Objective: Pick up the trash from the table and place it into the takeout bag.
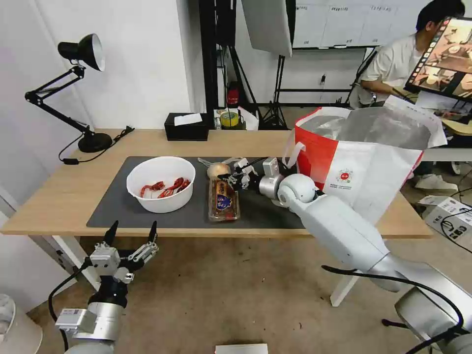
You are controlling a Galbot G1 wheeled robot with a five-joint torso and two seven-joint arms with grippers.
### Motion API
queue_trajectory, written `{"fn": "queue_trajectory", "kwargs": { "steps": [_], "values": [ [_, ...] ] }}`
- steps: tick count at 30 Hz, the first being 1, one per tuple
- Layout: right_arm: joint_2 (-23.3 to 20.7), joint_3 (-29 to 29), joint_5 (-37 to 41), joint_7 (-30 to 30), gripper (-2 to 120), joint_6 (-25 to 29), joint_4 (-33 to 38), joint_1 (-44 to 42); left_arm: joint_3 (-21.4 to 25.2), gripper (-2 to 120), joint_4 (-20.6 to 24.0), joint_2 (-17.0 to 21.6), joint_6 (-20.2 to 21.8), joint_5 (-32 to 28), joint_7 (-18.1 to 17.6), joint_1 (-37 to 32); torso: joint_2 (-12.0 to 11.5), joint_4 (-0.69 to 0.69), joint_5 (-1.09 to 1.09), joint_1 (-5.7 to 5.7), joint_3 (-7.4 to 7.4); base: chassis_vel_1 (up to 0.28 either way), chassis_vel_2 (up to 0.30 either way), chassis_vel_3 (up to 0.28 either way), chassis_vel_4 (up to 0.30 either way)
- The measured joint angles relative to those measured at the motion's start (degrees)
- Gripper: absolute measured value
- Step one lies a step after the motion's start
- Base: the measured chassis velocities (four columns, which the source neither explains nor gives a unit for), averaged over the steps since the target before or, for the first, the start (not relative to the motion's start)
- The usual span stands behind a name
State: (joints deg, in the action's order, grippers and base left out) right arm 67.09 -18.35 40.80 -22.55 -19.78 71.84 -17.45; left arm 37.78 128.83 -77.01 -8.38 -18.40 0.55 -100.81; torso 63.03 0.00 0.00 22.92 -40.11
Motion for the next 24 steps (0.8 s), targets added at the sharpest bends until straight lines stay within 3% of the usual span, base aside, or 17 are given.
{"fn": "queue_trajectory", "kwargs": {
  "steps": [24],
  "values": [
    [-0.8, -1.6, 1.1, 1.8, 0, -3.8, 1.1, 0.3, -0.4, 100, 0.6, -0.2, -0.2, 0.2, 0.1, -0.5, 0.0, 0.0, 0.0, 0.0, 0.01, 0.0, 0.0, 0.0, 0.0]
  ]
}}
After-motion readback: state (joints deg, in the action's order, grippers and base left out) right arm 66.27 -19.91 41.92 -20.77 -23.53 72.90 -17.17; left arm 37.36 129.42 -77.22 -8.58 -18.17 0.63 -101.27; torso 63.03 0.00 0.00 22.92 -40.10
